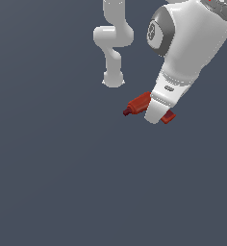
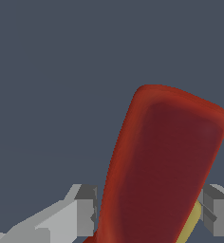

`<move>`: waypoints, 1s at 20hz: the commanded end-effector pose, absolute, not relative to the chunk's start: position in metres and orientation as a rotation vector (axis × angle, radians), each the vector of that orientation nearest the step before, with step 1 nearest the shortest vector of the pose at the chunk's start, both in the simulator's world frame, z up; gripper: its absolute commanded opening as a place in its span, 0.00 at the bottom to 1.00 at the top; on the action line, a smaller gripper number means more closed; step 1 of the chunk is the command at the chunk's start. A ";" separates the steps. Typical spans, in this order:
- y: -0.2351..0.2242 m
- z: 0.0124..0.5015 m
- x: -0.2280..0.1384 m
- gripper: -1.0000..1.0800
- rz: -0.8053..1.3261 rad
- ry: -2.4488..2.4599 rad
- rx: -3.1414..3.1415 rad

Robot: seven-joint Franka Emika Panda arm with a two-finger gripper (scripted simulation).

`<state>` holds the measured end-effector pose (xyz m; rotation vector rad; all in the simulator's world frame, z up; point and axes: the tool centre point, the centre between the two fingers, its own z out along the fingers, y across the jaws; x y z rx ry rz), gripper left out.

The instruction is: Pick up the object and move it to a goal position.

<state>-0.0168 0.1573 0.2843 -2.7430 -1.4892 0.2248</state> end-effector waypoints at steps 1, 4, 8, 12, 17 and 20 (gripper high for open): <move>0.171 0.308 -0.014 0.00 0.221 -1.488 -2.745; 0.186 0.331 -0.010 0.00 0.221 -1.487 -2.745; 0.203 0.356 -0.006 0.00 0.221 -1.486 -2.745; 0.218 0.379 -0.003 0.00 0.221 -1.485 -2.746; 0.233 0.402 0.002 0.00 0.221 -1.484 -2.747; 0.241 0.413 0.004 0.00 0.221 -1.484 -2.747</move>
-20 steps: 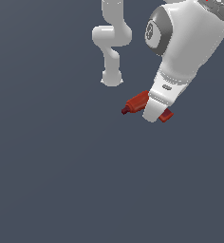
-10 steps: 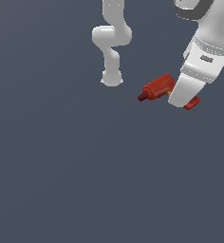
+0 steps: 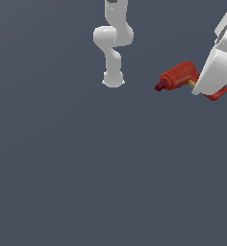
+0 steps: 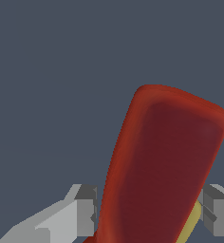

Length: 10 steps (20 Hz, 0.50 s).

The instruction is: Pick up the object and move it to a goal position.

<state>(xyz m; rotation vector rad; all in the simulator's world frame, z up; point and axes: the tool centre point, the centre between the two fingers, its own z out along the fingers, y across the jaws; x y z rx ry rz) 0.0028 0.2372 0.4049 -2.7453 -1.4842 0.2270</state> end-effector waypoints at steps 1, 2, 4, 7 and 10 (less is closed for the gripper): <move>0.244 0.417 0.005 0.00 0.221 -1.484 -2.747; 0.246 0.420 0.005 0.00 0.221 -1.484 -2.747; 0.250 0.427 0.007 0.00 0.221 -1.483 -2.747; 0.256 0.434 0.008 0.00 0.221 -1.483 -2.747; 0.259 0.440 0.010 0.00 0.221 -1.483 -2.747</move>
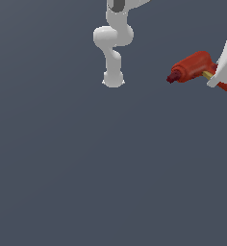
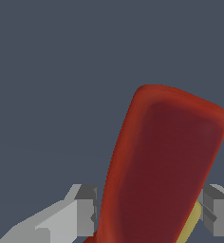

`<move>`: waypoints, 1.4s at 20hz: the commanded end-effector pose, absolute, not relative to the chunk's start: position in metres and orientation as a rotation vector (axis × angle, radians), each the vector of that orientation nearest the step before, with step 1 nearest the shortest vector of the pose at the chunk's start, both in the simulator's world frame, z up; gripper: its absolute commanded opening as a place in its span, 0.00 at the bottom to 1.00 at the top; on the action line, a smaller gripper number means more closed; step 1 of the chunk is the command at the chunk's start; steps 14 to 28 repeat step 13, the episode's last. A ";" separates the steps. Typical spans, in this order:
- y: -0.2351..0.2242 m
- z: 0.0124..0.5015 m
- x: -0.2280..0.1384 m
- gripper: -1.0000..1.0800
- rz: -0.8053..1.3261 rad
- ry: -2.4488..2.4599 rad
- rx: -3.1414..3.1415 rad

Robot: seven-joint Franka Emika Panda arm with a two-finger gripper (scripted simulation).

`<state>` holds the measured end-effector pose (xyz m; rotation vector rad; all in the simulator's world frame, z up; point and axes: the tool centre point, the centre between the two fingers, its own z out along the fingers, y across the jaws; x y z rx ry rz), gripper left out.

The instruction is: Pick up the object and move it to a goal position.

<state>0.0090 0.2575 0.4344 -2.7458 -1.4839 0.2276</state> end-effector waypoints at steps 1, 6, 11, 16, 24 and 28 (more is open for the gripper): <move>0.260 0.441 0.010 0.00 0.221 -1.483 -2.747; 0.264 0.446 0.011 0.00 0.222 -1.484 -2.748; 0.265 0.448 0.012 0.00 0.222 -1.484 -2.748; 0.265 0.448 0.012 0.00 0.222 -1.484 -2.748; 0.265 0.448 0.012 0.00 0.222 -1.484 -2.748; 0.265 0.448 0.012 0.00 0.222 -1.484 -2.748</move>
